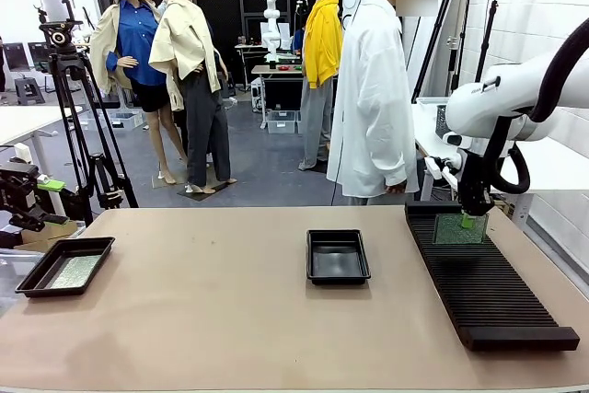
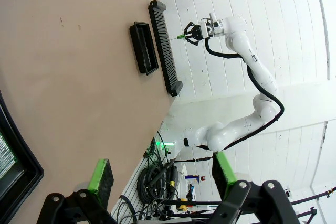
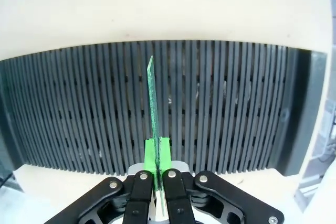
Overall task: Inspect and transfer BCBs to ESD trays.
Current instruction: Pick up the Blank PCB from the PCB Rack and place it in the right ESD tray.
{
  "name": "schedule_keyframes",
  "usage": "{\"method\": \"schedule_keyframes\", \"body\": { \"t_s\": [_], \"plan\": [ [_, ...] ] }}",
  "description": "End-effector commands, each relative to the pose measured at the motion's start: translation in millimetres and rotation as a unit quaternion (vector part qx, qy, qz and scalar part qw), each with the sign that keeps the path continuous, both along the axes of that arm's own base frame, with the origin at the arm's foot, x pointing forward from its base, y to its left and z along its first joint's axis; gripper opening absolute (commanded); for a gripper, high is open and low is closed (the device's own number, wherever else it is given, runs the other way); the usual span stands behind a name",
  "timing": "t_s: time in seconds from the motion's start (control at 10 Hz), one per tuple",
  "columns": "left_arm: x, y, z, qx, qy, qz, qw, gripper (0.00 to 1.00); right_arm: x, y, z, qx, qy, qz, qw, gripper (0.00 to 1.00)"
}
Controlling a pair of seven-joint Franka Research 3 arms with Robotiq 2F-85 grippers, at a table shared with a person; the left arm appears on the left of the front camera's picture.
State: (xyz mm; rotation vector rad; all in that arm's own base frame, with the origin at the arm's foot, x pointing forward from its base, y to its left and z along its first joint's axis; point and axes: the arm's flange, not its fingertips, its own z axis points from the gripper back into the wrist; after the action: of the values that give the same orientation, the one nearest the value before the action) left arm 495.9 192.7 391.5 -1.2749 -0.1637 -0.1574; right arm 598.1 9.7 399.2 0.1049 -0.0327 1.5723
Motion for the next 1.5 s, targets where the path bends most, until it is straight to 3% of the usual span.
{"method": "schedule_keyframes", "body": {
  "t_s": [0.0, 0.7, 1.0, 1.2, 1.4],
  "plan": [
    [1, 1, 2, 0.003, -0.002, -0.002, 1.000, 1.00, -23, 8, 6, 0.006, 0.006, 0.018, 1.000, 0.00],
    [1, 1, 2, 0.003, -0.002, -0.002, 1.000, 1.00, -87, 56, 52, -0.036, -0.008, 0.005, 0.999, 0.00],
    [1, 1, 2, 0.003, -0.002, -0.002, 1.000, 1.00, -97, 82, 55, -0.021, 0.010, -0.114, 0.993, 0.00],
    [1, 1, 2, 0.003, -0.002, -0.002, 1.000, 1.00, -104, 96, 54, 0.000, 0.030, -0.208, 0.978, 0.00],
    [1, 1, 2, 0.003, -0.002, -0.002, 1.000, 1.00, -106, 115, 49, 0.020, 0.020, -0.312, 0.950, 0.00]
  ]
}}
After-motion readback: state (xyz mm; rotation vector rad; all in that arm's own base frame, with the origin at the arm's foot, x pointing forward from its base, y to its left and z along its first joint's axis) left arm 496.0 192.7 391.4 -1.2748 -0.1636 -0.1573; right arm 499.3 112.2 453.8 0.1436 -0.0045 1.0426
